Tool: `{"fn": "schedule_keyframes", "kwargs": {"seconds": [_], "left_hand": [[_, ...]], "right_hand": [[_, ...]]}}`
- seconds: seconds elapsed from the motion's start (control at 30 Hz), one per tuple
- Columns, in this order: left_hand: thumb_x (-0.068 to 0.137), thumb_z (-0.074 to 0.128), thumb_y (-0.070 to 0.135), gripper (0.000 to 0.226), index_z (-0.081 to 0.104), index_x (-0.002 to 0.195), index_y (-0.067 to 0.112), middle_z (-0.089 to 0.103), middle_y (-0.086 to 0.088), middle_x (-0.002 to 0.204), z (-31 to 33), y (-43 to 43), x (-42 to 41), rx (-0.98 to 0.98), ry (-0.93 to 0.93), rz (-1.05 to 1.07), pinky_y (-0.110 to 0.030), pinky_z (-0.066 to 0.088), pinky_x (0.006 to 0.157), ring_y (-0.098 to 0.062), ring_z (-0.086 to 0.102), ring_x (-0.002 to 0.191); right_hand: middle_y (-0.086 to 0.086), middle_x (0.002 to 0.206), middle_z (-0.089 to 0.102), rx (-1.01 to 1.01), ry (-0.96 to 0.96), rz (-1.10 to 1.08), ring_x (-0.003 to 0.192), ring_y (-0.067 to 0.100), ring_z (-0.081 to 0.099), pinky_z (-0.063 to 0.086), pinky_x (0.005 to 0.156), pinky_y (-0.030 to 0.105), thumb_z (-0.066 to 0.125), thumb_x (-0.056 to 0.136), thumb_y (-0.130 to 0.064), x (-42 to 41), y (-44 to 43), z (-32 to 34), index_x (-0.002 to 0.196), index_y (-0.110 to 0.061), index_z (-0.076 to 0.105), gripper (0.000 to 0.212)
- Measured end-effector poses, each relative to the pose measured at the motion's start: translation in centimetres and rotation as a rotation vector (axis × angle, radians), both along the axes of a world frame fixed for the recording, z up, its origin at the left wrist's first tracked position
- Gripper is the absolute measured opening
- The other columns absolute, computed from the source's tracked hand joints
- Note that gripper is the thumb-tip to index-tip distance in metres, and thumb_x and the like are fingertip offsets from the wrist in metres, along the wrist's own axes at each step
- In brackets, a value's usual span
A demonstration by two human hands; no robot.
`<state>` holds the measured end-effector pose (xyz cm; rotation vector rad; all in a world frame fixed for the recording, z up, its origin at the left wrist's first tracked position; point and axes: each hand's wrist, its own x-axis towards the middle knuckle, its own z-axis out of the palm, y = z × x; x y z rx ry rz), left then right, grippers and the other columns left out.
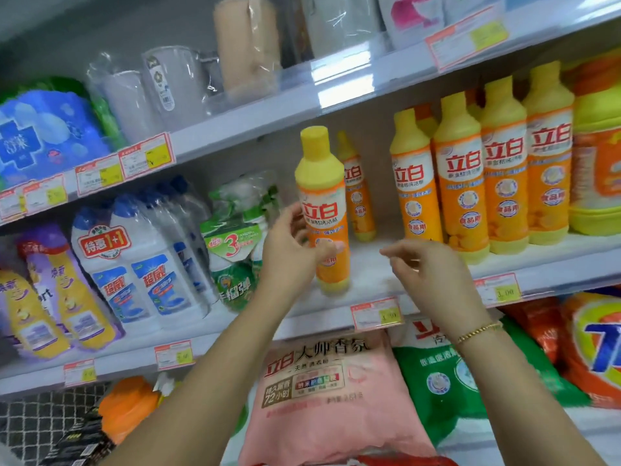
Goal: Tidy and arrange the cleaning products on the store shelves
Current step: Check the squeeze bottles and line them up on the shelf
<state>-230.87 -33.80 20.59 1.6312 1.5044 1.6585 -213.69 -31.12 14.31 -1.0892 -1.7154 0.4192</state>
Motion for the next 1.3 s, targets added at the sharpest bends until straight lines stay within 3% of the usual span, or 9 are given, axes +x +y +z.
{"fn": "schedule_keyframes", "kwargs": {"seconds": [0.1,0.2,0.37,0.5,0.77,0.97,1.03,1.13,1.3], "left_hand": [[0.064,0.081,-0.007,0.066,0.05,0.118,0.014,0.063,0.002,0.109,-1.1,3.9,-0.1,0.008,0.044,0.062,-0.028,0.053,0.089,-0.013,0.062,0.099],[0.067,0.083,0.0,0.056,0.053,0.112,0.013,0.065,-0.003,0.107,-1.8,8.0,-0.4,-0.034,-0.008,0.139,-0.042,0.053,0.092,-0.021,0.064,0.099],[0.071,0.079,0.002,0.038,0.055,0.095,0.019,0.065,-0.004,0.102,-1.7,14.1,-1.0,-0.089,-0.083,0.226,-0.041,0.053,0.087,-0.026,0.065,0.097],[0.072,0.081,0.007,0.051,0.057,0.118,0.008,0.067,-0.005,0.11,-1.6,17.5,-1.9,-0.11,-0.01,0.216,-0.033,0.052,0.077,-0.023,0.066,0.097],[0.075,0.08,0.009,0.054,0.052,0.121,0.007,0.063,-0.01,0.124,-1.1,19.5,-2.0,-0.14,0.018,0.265,-0.043,0.051,0.094,-0.026,0.063,0.111],[0.075,0.081,0.027,0.081,0.038,0.141,0.009,0.048,-0.009,0.141,-0.9,17.9,-0.8,0.014,0.044,0.381,-0.029,0.042,0.099,-0.022,0.05,0.126],[0.071,0.081,0.034,0.071,0.05,0.131,0.013,0.056,-0.006,0.129,-1.0,17.7,0.4,0.131,0.107,0.355,-0.027,0.046,0.095,-0.017,0.056,0.112],[0.082,0.074,0.024,0.039,0.061,0.116,0.012,0.065,-0.004,0.107,-0.4,17.4,2.6,-0.044,0.161,0.294,-0.017,0.043,0.064,-0.016,0.06,0.091],[0.083,0.072,0.02,0.034,0.064,0.115,0.012,0.067,-0.004,0.111,-0.3,18.9,4.1,-0.179,0.209,0.299,-0.026,0.044,0.071,-0.02,0.062,0.095]], "right_hand": [[0.007,0.112,0.067,0.085,-0.3,-0.136,0.102,0.025,0.06,0.043,0.08,0.03,0.054,0.093,-0.017,-0.8,2.3,-1.0,0.11,-0.014,0.068,0.023],[0.006,0.068,0.064,0.258,-0.553,-0.242,0.063,0.024,0.062,0.043,0.05,0.027,0.061,0.085,-0.031,-2.1,3.5,-2.8,0.072,-0.013,0.072,0.025],[0.001,0.054,0.05,0.424,-0.417,-0.381,0.05,0.022,0.051,0.024,0.047,0.025,0.044,0.084,-0.04,-2.7,5.2,-5.3,0.053,-0.017,0.057,0.041],[0.002,0.056,0.048,0.532,-0.352,-0.374,0.053,0.023,0.048,0.034,0.051,0.033,0.047,0.089,-0.035,-3.0,5.9,-6.2,0.058,-0.016,0.055,0.037],[0.001,0.055,0.049,0.557,-0.282,-0.418,0.053,0.02,0.047,0.03,0.053,0.029,0.049,0.088,-0.037,-3.2,6.3,-6.8,0.055,-0.016,0.056,0.04],[0.001,0.055,0.049,0.587,-0.277,-0.425,0.054,0.021,0.046,0.031,0.053,0.03,0.048,0.09,-0.036,-3.2,6.5,-7.0,0.056,-0.015,0.056,0.041],[0.001,0.055,0.048,0.597,-0.275,-0.425,0.055,0.021,0.046,0.031,0.054,0.03,0.048,0.091,-0.036,-3.2,6.6,-7.1,0.057,-0.016,0.056,0.041],[0.001,0.056,0.049,0.616,-0.269,-0.412,0.055,0.021,0.046,0.033,0.054,0.031,0.048,0.092,-0.034,-3.2,6.7,-7.2,0.057,-0.016,0.056,0.04],[0.002,0.064,0.055,0.625,-0.132,-0.351,0.062,0.023,0.05,0.039,0.057,0.034,0.05,0.09,-0.029,-2.7,6.6,-7.5,0.065,-0.013,0.059,0.031]]}}
